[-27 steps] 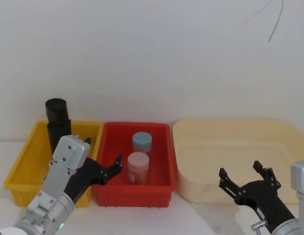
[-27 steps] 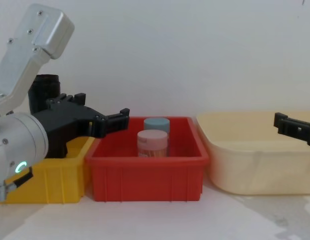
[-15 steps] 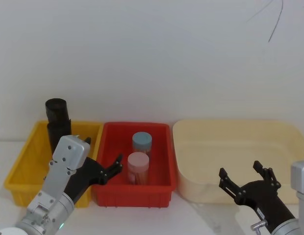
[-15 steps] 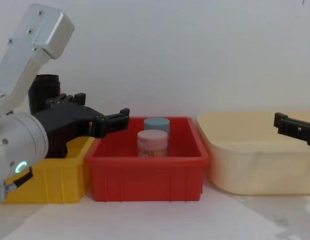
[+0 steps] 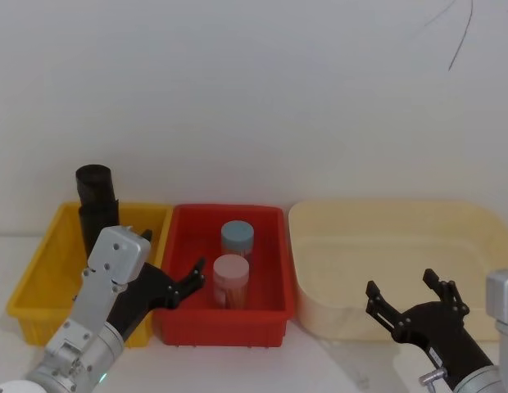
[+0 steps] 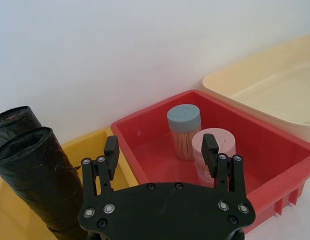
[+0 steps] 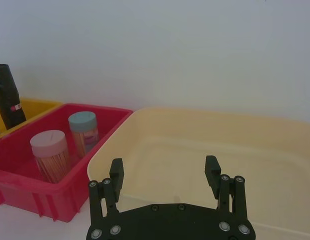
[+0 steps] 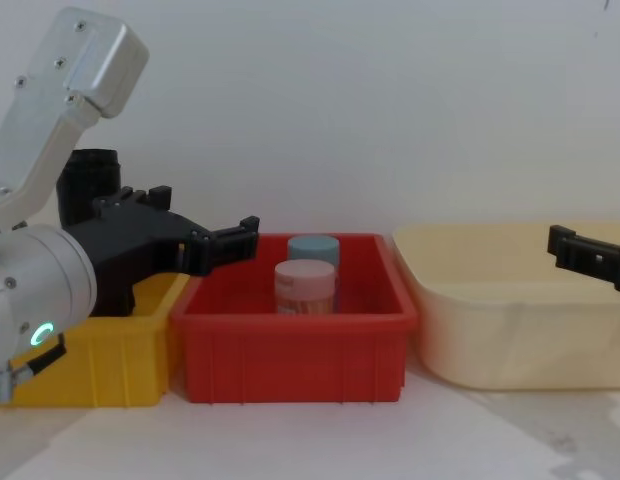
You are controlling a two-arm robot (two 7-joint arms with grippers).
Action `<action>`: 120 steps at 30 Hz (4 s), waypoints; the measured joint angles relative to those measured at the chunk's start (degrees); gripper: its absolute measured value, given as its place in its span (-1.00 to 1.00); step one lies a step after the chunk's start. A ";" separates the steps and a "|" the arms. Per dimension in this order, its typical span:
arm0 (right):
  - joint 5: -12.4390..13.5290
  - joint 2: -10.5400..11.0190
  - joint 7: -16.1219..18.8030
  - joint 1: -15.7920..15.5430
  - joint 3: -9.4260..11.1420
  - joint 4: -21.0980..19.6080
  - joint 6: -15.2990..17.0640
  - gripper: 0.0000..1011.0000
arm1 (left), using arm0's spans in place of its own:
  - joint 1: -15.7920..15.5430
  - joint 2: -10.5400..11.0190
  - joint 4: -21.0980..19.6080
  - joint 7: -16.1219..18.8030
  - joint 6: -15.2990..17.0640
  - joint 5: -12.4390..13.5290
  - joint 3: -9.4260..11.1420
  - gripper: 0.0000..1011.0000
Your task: Pick up the garbage bag with the one hand and transfer it to the other hand.
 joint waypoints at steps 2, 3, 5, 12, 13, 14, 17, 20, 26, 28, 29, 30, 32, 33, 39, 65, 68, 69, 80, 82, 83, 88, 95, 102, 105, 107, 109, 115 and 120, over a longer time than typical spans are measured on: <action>0.00 0.00 0.00 0.00 0.00 0.00 0.00 0.98 | 0.00 -0.01 0.00 -0.01 0.00 0.00 0.00 0.98; 0.00 0.00 0.00 0.00 0.00 0.00 0.00 0.98 | 0.00 -0.02 0.01 -0.02 0.00 0.00 0.00 0.98; 0.00 -0.01 0.00 0.01 0.00 0.00 0.00 0.98 | -0.05 -0.08 0.04 -0.08 -0.03 0.00 -0.01 0.98; 0.06 -0.19 0.91 1.12 -0.25 0.00 0.18 0.98 | -0.67 -0.35 -0.79 -0.84 0.08 -0.71 -0.62 0.98; 0.10 -0.21 1.05 1.36 -0.30 -0.01 0.21 0.98 | -0.80 -0.36 -1.32 -1.00 0.39 -1.04 -0.90 0.98; 0.28 -0.28 1.60 1.89 -0.43 -0.06 0.32 0.98 | -0.88 -0.36 -1.65 -1.07 0.59 -1.18 -1.08 0.98; 0.66 -0.44 2.46 2.99 -0.64 -0.27 0.54 0.98 | -1.10 -0.23 -3.22 -1.26 1.64 -1.80 -1.85 0.98; 1.28 -0.73 3.68 4.42 -0.89 -0.58 0.93 0.98 | -1.21 0.04 -4.90 -1.33 2.89 -2.34 -2.64 0.98; 3.10 -1.61 6.41 8.01 -1.70 -1.14 2.08 0.98 | -0.72 1.41 -10.66 -0.96 7.29 -3.87 -5.83 0.98; 3.68 -1.91 7.20 9.14 -2.00 -1.16 2.43 0.98 | 0.02 2.12 -12.95 -0.58 9.16 -4.58 -7.41 0.98; 4.18 -2.17 7.97 10.17 -2.35 -1.16 2.82 0.98 | 0.29 2.35 -13.60 -0.43 9.89 -4.86 -7.97 0.98; 4.33 -2.29 8.20 10.68 -2.52 -1.13 2.94 0.98 | 0.61 2.59 -14.25 -0.36 10.24 -5.02 -8.56 0.98; 5.00 -2.74 9.35 12.27 -3.12 -0.81 3.55 0.98 | 1.77 3.33 -16.12 -0.05 11.89 -5.86 -10.41 0.98; 5.33 -3.03 10.01 13.41 -3.62 -0.47 3.92 0.98 | 2.80 3.93 -17.45 0.12 12.89 -6.47 -12.01 0.98; 6.32 -4.57 12.88 18.45 -6.47 2.01 5.76 0.98 | 7.29 5.95 -20.77 0.18 15.12 -8.70 -18.28 0.98; 5.09 -8.60 16.85 30.64 -16.38 14.63 11.98 0.98 | 6.08 7.05 -8.37 -12.06 7.54 -14.13 -22.39 0.98; 4.88 -8.61 16.87 31.02 -16.87 15.34 12.74 0.98 | 4.22 6.53 -5.06 -14.21 6.11 -14.69 -21.29 0.98; 4.84 -8.61 16.87 31.10 -17.00 15.50 12.86 0.98 | 3.89 6.45 -4.46 -14.55 5.97 -14.74 -21.07 0.98; 4.37 -8.46 17.02 31.99 -18.12 17.09 15.22 0.98 | -0.09 5.18 2.97 -18.32 3.88 -15.97 -18.45 0.98; 4.35 -8.43 17.05 32.09 -18.19 17.26 15.44 0.98 | -0.56 5.05 3.82 -18.67 3.68 -16.08 -18.11 0.98; 4.34 -8.41 17.06 32.14 -18.24 17.36 15.55 0.98 | -0.69 5.02 4.06 -18.82 3.62 -16.12 -18.01 0.98; 4.32 -8.31 17.23 32.57 -18.41 18.06 16.22 0.98 | -2.21 4.69 6.42 -19.96 3.14 -16.33 -16.77 0.98; 4.35 -8.18 17.51 33.22 -18.55 19.03 16.79 0.98 | -4.31 4.33 9.01 -21.25 2.65 -16.36 -15.18 0.98; 4.51 -8.07 18.07 34.17 -18.78 20.61 17.20 0.98 | -5.95 3.97 11.01 -21.65 2.46 -15.99 -14.03 0.98; 4.62 -8.03 18.52 34.78 -18.98 21.62 17.32 0.98 | -6.47 3.75 11.65 -21.48 2.45 -15.63 -13.73 0.98; 4.65 -8.02 18.62 34.97 -19.04 21.94 17.33 0.98 | -6.77 3.60 12.05 -21.17 2.45 -15.32 -13.61 0.98; 4.70 -8.01 19.00 35.58 -19.24 22.89 17.36 0.98 | -7.00 3.47 12.36 -21.04 2.45 -15.18 -13.53 0.98; 4.64 -7.95 19.56 36.46 -19.67 24.65 17.49 0.98 | -7.87 3.09 13.61 -21.36 2.85 -15.26 -13.34 0.98; 4.22 -7.88 20.04 37.44 -20.19 26.43 17.81 0.98 | -8.48 2.86 14.43 -21.94 3.22 -15.68 -13.17 0.98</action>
